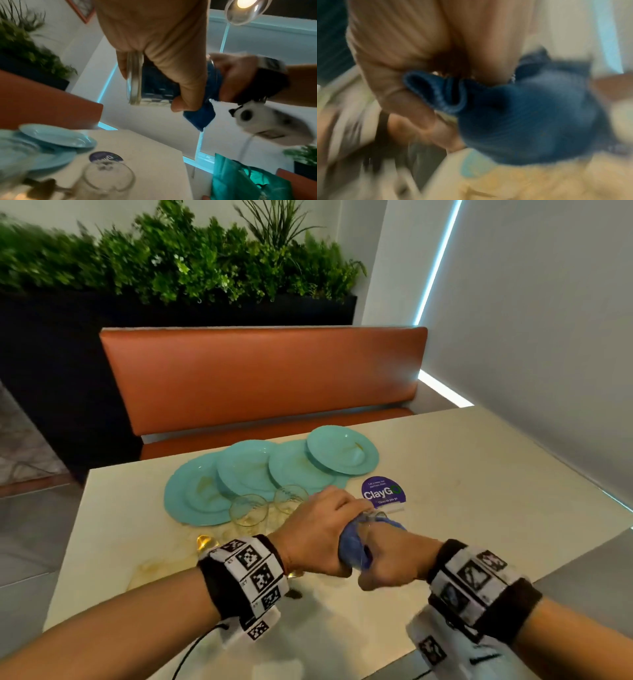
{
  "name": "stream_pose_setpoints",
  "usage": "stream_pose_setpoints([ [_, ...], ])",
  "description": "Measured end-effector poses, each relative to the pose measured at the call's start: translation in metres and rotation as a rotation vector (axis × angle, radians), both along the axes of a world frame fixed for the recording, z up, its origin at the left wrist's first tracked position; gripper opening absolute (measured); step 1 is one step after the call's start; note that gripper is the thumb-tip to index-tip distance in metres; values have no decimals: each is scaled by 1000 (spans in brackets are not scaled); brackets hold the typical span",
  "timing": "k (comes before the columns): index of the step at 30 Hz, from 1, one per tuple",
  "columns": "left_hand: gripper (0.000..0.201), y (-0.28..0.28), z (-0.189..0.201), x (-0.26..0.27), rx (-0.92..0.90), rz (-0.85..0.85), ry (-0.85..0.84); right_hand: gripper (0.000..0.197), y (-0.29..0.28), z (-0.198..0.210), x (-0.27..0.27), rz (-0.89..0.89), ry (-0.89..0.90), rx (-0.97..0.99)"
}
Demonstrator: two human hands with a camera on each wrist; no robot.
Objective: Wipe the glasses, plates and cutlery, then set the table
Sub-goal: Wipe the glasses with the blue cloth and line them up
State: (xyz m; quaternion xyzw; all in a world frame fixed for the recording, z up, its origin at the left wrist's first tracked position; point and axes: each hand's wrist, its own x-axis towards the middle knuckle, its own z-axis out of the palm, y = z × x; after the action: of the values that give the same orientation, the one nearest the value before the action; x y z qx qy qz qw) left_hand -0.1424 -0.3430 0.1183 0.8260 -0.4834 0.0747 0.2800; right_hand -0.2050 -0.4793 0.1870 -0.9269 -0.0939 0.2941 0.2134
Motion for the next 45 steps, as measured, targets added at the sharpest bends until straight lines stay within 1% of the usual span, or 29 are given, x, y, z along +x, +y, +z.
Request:
stream_pose_setpoints([
  [1, 86, 14, 6, 6, 15, 17, -35, 10, 11, 6, 8, -134, 35, 220],
  [2, 85, 29, 13, 13, 43, 16, -54, 15, 23, 9, 14, -174, 47, 340],
  [3, 83, 44, 21, 19, 89, 2, -29, 22, 35, 11, 19, -116, 37, 323],
  [5, 73, 73, 32, 30, 193, -40, 91, 28, 65, 4, 23, 186, -25, -16],
  [7, 67, 96, 34, 36, 235, -79, 243, 31, 92, -2, 28, 433, -188, -319],
  [10, 69, 127, 31, 43, 191, -51, 328, 31, 126, -5, 43, 519, -239, -463],
  [12, 70, 147, 27, 47, 207, -1, 240, 35, 143, -6, 54, 450, -158, -394],
  [14, 74, 165, 20, 55, 199, 48, 102, 38, 157, -4, 59, 381, -147, -72],
  [15, 76, 174, 19, 61, 190, 59, 74, 28, 164, -4, 61, 328, -222, 28],
  [16, 74, 182, 21, 66, 202, 57, 87, 16, 171, -7, 63, 327, -269, 37],
  [17, 70, 189, 25, 70, 238, 44, 141, 7, 179, -7, 64, 387, -293, -39],
  [19, 57, 201, 31, 78, 358, -10, 308, 16, 197, -15, 63, 569, -245, -220],
  [20, 53, 205, 32, 81, 407, -24, 397, 24, 203, -20, 64, 630, -324, -377],
  [22, 51, 211, 26, 87, 428, -19, 516, 34, 209, -29, 68, 610, -411, -541],
  [24, 52, 213, 24, 89, 372, 9, 555, 36, 212, -26, 76, 580, -365, -488],
  [26, 56, 212, 23, 89, 331, 40, 452, 38, 208, -22, 91, 523, -260, -384],
  [27, 59, 211, 21, 89, 317, 57, 373, 32, 205, -19, 99, 470, -153, -287],
  [28, 62, 209, 17, 89, 301, 83, 314, 16, 203, -14, 104, 362, -36, -157],
  [29, 63, 207, 15, 90, 284, 114, 283, 12, 201, -13, 107, 224, 59, 32],
  [30, 63, 205, 13, 92, 274, 136, 264, 21, 199, -12, 111, 83, 139, 210],
  [31, 63, 204, 12, 95, 278, 147, 262, 23, 197, -10, 114, 4, 198, 301],
  [32, 63, 204, 15, 98, 290, 153, 292, 22, 195, -10, 115, 32, 183, 282],
  [34, 61, 204, 21, 103, 333, 138, 472, 19, 194, -18, 111, 330, -1, 16],
  [35, 60, 204, 22, 104, 360, 117, 576, 9, 194, -18, 109, 518, -114, -152],
  [37, 58, 203, 19, 104, 385, 88, 713, 34, 192, -27, 108, 748, -276, -443],
  [39, 52, 200, 16, 105, 365, 92, 711, 45, 190, -32, 111, 820, -316, -557],
  [42, 57, 192, 16, 108, 254, 147, 629, 54, 185, -27, 124, 833, -259, -582],
  [44, 61, 185, 13, 109, 197, 166, 523, 53, 180, -20, 138, 698, -154, -512],
  [45, 67, 183, 10, 108, 202, 178, 457, 51, 177, -18, 142, 574, -81, -381],
])
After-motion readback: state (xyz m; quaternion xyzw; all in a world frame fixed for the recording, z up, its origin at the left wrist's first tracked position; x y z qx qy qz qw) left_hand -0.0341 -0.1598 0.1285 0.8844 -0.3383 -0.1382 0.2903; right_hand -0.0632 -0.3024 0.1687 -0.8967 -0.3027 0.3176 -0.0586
